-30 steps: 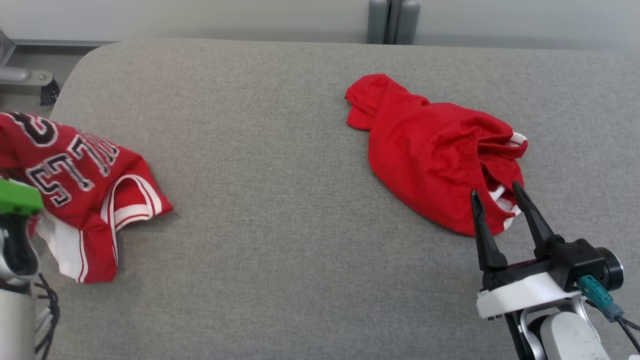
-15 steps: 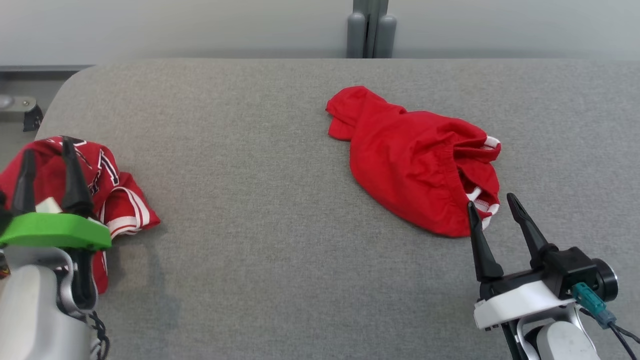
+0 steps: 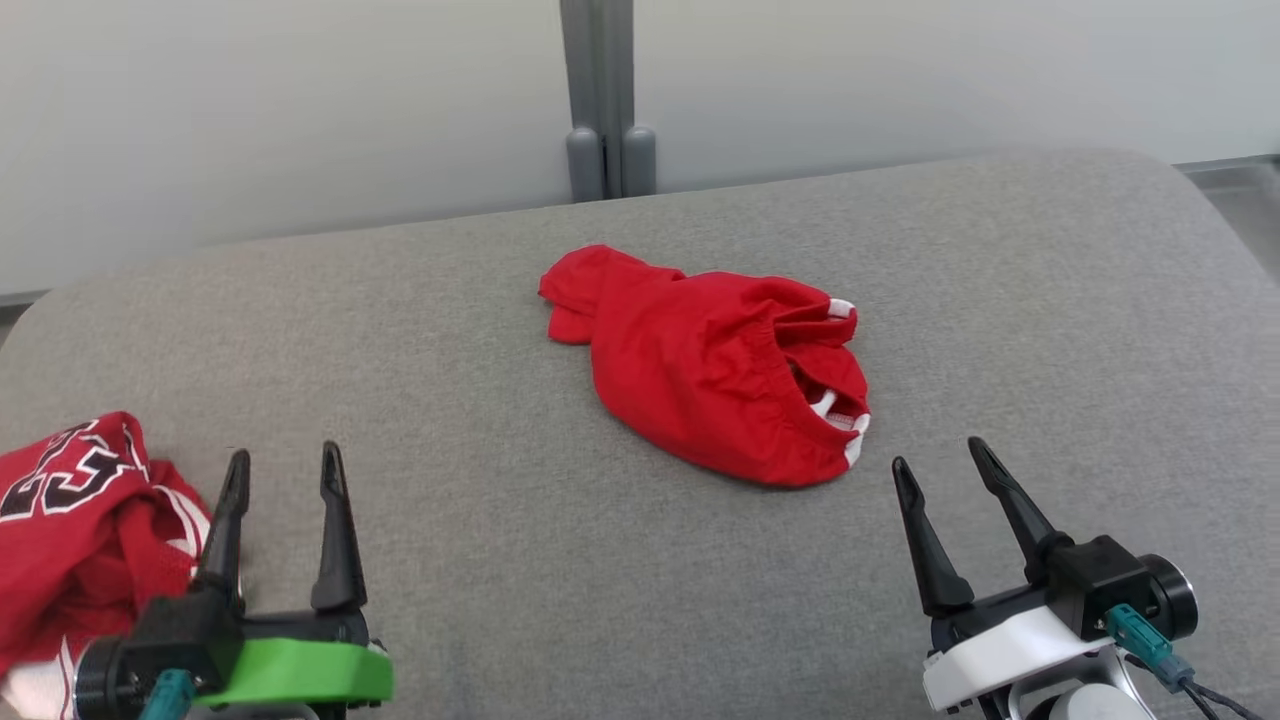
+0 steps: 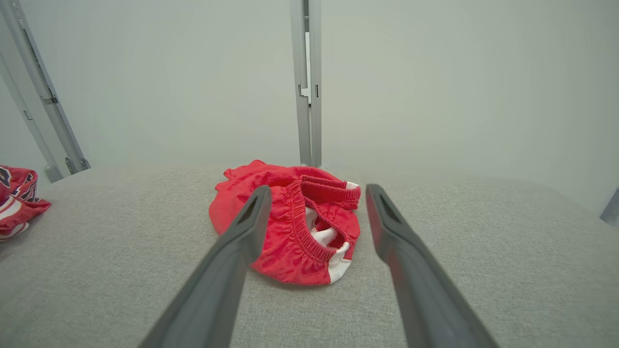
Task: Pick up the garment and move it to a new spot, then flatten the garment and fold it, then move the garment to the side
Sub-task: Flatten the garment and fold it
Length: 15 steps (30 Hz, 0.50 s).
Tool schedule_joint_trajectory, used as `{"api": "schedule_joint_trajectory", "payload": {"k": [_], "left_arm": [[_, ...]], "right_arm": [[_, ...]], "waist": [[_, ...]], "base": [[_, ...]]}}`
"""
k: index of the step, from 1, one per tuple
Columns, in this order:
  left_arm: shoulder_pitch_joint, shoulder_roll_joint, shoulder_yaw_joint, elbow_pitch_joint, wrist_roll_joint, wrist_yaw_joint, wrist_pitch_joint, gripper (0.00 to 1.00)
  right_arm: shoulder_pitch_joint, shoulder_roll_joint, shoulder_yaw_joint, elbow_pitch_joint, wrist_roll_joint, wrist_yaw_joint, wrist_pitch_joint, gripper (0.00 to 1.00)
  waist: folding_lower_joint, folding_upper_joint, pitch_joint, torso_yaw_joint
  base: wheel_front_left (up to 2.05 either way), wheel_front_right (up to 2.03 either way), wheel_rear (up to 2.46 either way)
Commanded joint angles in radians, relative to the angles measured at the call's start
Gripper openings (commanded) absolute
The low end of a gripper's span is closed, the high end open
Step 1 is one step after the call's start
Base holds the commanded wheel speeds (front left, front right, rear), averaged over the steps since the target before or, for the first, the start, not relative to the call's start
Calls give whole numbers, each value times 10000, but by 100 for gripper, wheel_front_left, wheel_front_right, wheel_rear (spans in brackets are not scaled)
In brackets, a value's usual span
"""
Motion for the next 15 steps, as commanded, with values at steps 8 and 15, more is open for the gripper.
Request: {"api": "schedule_joint_trajectory", "payload": {"k": [8,15], "left_arm": [[1118,-75,-501,-226,467,269,-5,100],[1578,-76,-700,-246,728,363,-4,100]], "right_arm": [[433,7,-134,-81,7,-4,-2,100],[489,102,-175,-112,78,-6,-2,100]], "waist": [[0,0,-629,-582],[0,0,-730,-508]], "base": [[0,0,0],[0,0,0]]}}
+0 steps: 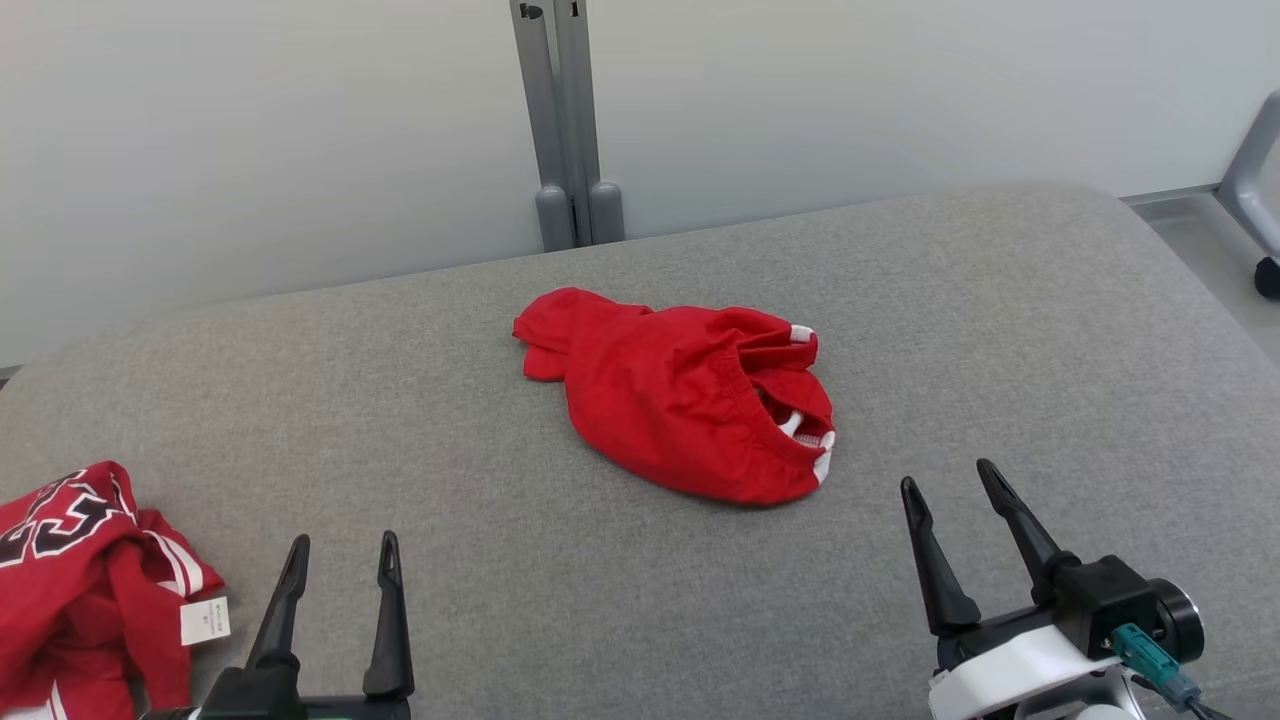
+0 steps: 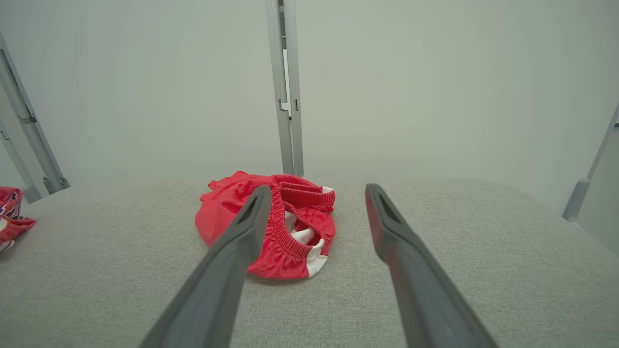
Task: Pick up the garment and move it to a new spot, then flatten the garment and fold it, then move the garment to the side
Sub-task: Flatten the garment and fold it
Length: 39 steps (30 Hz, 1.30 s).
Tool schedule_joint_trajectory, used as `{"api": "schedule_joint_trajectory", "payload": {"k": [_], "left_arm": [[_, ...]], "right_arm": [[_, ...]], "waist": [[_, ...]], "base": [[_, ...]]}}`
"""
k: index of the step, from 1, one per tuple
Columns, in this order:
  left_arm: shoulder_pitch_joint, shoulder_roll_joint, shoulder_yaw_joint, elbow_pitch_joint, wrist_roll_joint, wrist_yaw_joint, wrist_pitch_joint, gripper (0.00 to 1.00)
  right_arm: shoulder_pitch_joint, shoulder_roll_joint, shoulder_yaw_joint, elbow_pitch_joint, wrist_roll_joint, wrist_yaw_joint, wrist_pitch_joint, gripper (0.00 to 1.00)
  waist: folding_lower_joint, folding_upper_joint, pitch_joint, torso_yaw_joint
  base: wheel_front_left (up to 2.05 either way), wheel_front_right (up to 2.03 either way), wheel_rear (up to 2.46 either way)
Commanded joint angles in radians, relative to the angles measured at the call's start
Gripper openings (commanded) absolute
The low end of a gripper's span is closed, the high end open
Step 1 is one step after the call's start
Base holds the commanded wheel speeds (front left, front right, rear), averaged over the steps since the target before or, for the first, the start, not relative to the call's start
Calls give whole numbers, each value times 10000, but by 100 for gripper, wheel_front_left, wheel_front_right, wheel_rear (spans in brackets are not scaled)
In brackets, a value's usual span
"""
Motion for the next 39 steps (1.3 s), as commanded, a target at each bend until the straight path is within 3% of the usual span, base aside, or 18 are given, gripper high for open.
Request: {"api": "schedule_joint_trajectory", "payload": {"k": [1,39], "left_arm": [[198,18,-30,-9,76,32,-4,100],[83,15,-391,-44,-185,317,-5,100]], "right_arm": [[85,33,-25,-52,62,-4,-2,100],[-167,160,-180,-190,72,-3,-2,100]], "waist": [[0,-1,-14,40],[0,-1,418,896]], "base": [[0,0,0],[0,0,0]]}}
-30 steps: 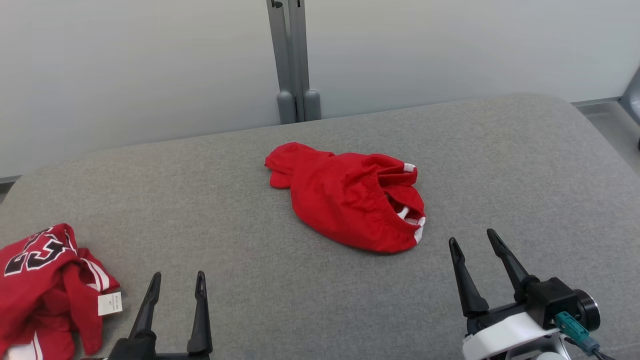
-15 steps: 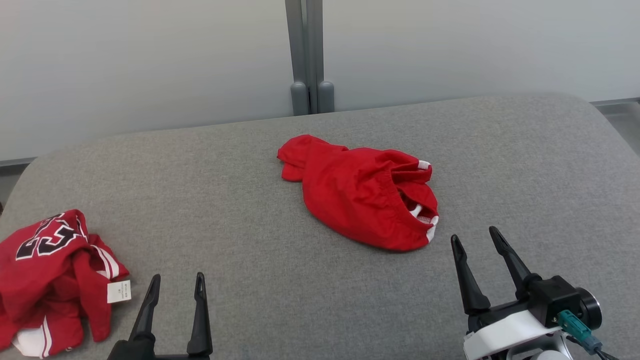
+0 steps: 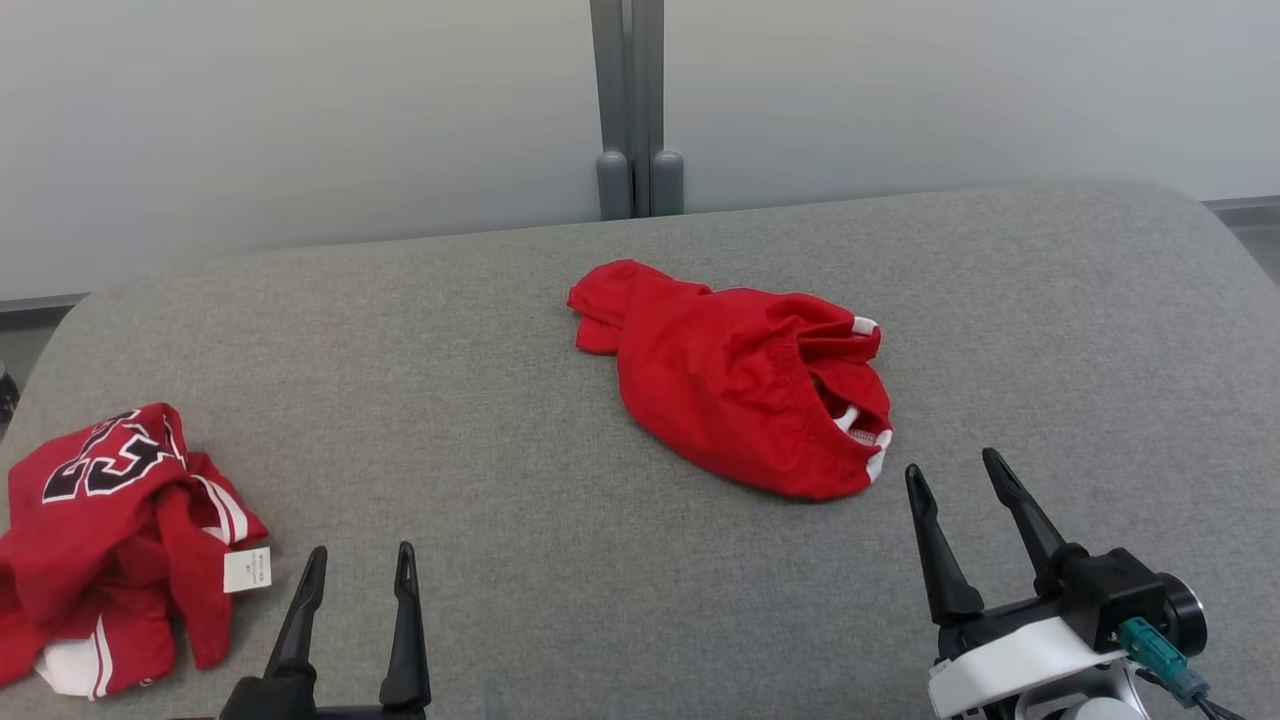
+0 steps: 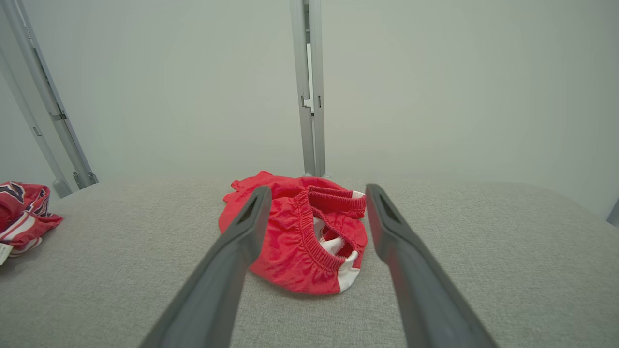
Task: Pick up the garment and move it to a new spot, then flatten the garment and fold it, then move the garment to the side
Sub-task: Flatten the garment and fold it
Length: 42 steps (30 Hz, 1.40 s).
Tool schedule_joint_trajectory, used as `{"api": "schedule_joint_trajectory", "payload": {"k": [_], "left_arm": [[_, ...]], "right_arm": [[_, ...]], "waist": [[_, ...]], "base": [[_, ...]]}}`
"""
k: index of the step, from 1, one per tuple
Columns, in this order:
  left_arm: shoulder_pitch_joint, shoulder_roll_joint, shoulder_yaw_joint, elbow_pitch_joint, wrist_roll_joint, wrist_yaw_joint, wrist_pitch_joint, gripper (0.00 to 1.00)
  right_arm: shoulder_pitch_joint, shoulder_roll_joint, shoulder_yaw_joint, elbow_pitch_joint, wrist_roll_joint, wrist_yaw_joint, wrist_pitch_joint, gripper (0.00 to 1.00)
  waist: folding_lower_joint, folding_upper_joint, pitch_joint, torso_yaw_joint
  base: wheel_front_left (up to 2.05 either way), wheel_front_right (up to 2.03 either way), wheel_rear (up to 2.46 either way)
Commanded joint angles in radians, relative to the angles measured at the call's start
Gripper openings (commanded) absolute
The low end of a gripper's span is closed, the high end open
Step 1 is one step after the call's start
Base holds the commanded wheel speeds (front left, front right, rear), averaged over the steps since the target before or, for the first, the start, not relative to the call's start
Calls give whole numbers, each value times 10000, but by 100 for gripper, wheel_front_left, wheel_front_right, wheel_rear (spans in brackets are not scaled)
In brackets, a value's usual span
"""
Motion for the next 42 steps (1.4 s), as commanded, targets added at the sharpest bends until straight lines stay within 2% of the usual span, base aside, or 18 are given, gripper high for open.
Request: {"api": "schedule_joint_trajectory", "payload": {"k": [1,30,37,42], "left_arm": [[-199,17,3,18,-12,31,-6,100],[-356,16,-190,189,76,-20,-5,100],[-780,16,-540,626,564,-392,-5,100],[-2042,22,-1198,1229,1051,-913,-5,100]], "right_arm": [[-111,-7,-14,-43,12,-3,-2,100],[-144,-3,193,-29,14,-3,-2,100],[-202,-67,128,31,80,-4,-2,100],[-646,-148,-76,-153,51,-3,-2,100]], "waist": [[0,0,45,26],[0,0,145,134],[0,0,493,-22],[0,0,1424,-638]], "base": [[0,0,0],[0,0,0],[0,0,0],[0,0,0]]}}
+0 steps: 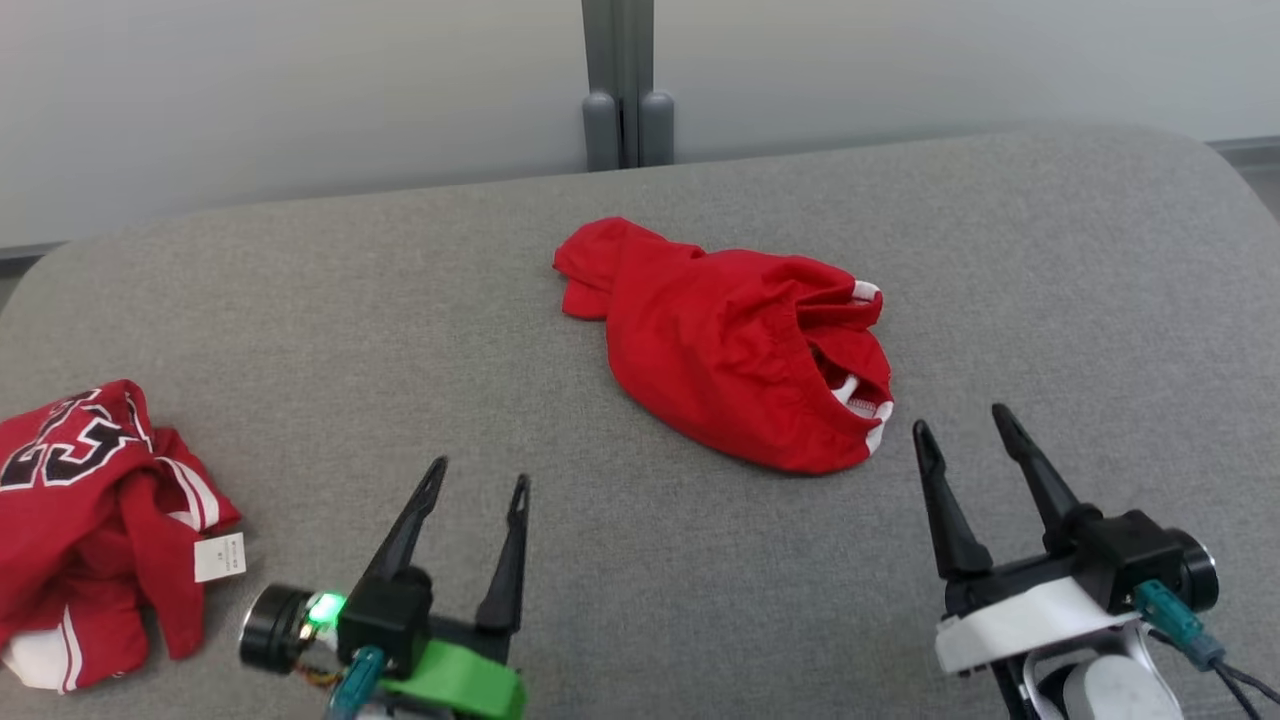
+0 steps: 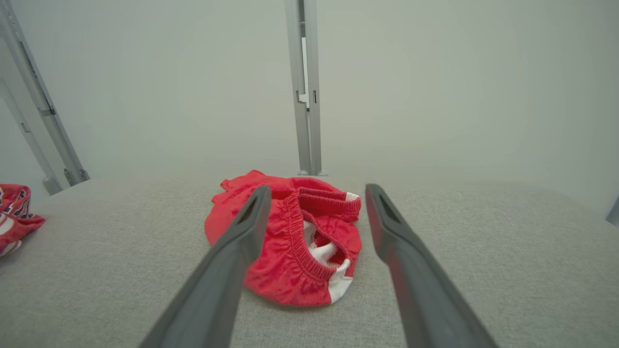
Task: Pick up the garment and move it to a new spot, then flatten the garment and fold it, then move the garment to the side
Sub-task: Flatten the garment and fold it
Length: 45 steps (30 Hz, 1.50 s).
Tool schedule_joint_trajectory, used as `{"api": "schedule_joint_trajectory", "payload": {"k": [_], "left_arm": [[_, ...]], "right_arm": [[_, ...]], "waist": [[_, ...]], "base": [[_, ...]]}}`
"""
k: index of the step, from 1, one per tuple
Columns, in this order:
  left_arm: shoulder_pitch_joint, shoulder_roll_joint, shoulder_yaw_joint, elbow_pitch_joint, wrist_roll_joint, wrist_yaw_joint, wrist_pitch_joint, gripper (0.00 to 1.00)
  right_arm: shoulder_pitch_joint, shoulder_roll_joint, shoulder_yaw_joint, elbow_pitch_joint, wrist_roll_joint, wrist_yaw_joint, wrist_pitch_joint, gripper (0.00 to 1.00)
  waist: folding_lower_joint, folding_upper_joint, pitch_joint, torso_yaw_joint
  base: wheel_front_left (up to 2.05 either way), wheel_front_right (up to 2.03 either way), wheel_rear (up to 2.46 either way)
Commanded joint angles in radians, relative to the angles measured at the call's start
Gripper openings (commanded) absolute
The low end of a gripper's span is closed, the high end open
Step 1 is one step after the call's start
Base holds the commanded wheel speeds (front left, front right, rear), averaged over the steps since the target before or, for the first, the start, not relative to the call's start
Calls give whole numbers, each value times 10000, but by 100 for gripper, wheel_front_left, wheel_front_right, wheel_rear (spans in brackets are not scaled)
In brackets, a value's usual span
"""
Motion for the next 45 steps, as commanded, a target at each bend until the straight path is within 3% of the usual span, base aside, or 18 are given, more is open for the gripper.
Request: {"api": "schedule_joint_trajectory", "payload": {"k": [1,6,11,17,20,28,35,36,38,39,40,41,45], "left_arm": [[-569,21,-172,170,131,-117,-6,100],[-2348,20,-1603,1398,417,-464,-5,100],[-4064,36,-3190,2818,318,-533,77,100],[-5786,36,-4950,3807,-287,-542,1437,100],[-6371,42,-5659,3848,-728,-228,2505,100],[-7556,45,-7093,3884,-1339,1456,5216,100],[-8167,33,-7369,4796,-1979,2034,6375,100],[-8200,36,-7385,4914,-2035,2088,6381,97],[-8285,39,-7436,5140,-2149,2112,6398,52],[-8363,37,-7453,5227,-2211,2126,6364,36],[-8419,35,-7471,5292,-2247,2143,6332,6],[-8432,35,-7486,5388,-2339,2141,6340,0],[-8447,34,-7498,5318,-2774,1920,6278,0]], "right_arm": [[-242,-10,-127,-83,-7,-4,-2,100],[-608,51,-744,-200,2,-4,-1,100],[-814,118,-1278,-237,20,-4,-1,100],[-906,175,-1609,-240,178,-4,-1,100],[-912,179,-1573,-184,403,-4,-1,100],[-952,177,-1289,-21,800,-4,-1,100],[-964,174,-1168,35,1014,-4,-1,100],[-966,175,-1158,38,1033,-4,-1,100],[-959,176,-1139,42,1057,-4,-1,100],[-952,176,-1139,44,1055,-4,-1,100],[-954,174,-1151,52,1053,-4,-1,100],[-953,174,-1165,60,1057,-4,-1,100],[-929,175,-1235,61,1028,-4,-1,100]], "waist": [[0,0,840,-642],[0,0,1721,-1383],[0,0,2340,-2153],[0,0,2738,-2916],[0,0,2869,-3182],[0,0,3048,-3675],[0,0,3078,-3896],[0,0,3077,-3899],[0,0,3061,-3885],[0,0,3048,-3869],[0,0,3035,-3853],[0,0,3009,-3826],[0,0,2860,-3642]], "base": [[0,0,0],[0,0,0],[0,0,0],[0,0,0],[0,0,0],[0,0,0],[0,0,0],[0,0,0],[0,0,0],[0,0,0],[0,0,0],[0,0,0],[0,0,0]]}}
